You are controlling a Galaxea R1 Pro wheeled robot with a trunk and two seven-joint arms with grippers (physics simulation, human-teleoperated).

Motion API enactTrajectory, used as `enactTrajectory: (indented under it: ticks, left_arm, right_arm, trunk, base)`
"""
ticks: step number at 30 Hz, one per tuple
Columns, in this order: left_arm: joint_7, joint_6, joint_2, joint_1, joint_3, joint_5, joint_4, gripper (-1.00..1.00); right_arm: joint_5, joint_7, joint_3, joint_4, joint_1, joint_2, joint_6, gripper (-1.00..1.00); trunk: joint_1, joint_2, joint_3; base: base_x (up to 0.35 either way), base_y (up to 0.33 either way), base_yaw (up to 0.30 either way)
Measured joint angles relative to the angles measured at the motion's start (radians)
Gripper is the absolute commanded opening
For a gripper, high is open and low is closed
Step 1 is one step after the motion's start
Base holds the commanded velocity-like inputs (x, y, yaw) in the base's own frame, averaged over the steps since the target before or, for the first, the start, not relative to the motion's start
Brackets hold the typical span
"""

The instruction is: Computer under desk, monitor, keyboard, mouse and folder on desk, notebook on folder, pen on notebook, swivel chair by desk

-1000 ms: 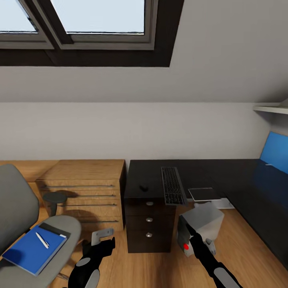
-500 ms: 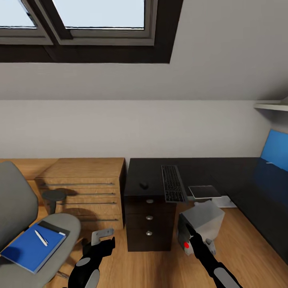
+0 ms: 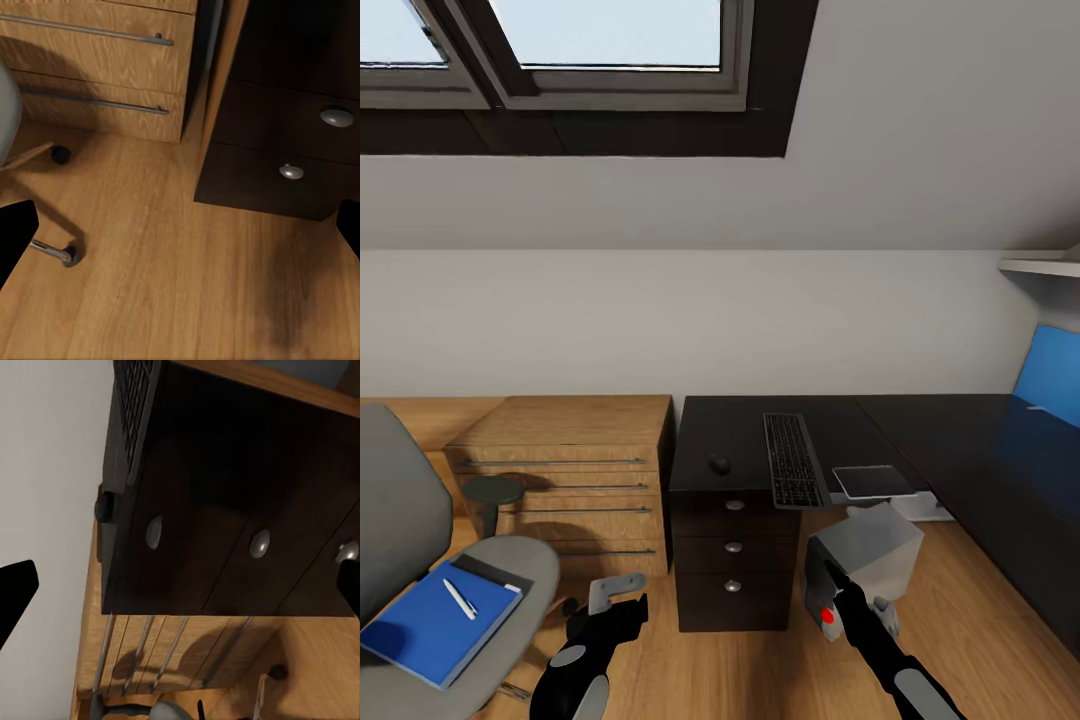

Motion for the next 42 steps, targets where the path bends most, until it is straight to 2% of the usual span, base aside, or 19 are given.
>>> enactTrajectory:
  ticks: [9,28,32,34,42]
  left_arm:
    - [0.000,0.000,0.001,0.018,-0.012,-0.001,0.000,1.00]
    - [0.000,0.001,0.000,0.023,-0.014,0.000,0.002,1.00]
    - [-0.001,-0.005,0.000,0.082,-0.060,0.001,0.002,1.00]
    - [0.002,-0.009,0.000,0.094,-0.074,0.000,0.004,1.00]
    - [0.002,-0.014,0.010,0.110,-0.082,-0.001,0.020,1.00]
  right_arm:
    - [0.000,0.000,0.000,0.000,0.000,0.000,0.000,1.00]
    - [0.000,-0.002,-0.002,0.000,0.000,-0.003,0.000,1.00]
    - [0.000,-0.003,-0.003,0.000,0.000,-0.005,0.001,1.00]
    - [0.000,-0.003,-0.003,0.000,0.000,-0.005,0.001,1.00]
    - [-0.001,-0.003,-0.003,0.000,0.000,-0.003,0.001,1.00]
  trunk:
    - [0.000,0.000,0.000]
    - [0.000,0.000,0.000]
    - [0.000,0.000,0.000]
    - [0.000,0.000,0.000]
    - [0.000,0.000,0.000]
  base:
    - [0.267,0.000,0.000]
    - [0.081,0.000,0.000]
    - [0.018,0.000,0.000]
    - [0.088,0.000,0.000]
    - [0.167,0.000,0.000]
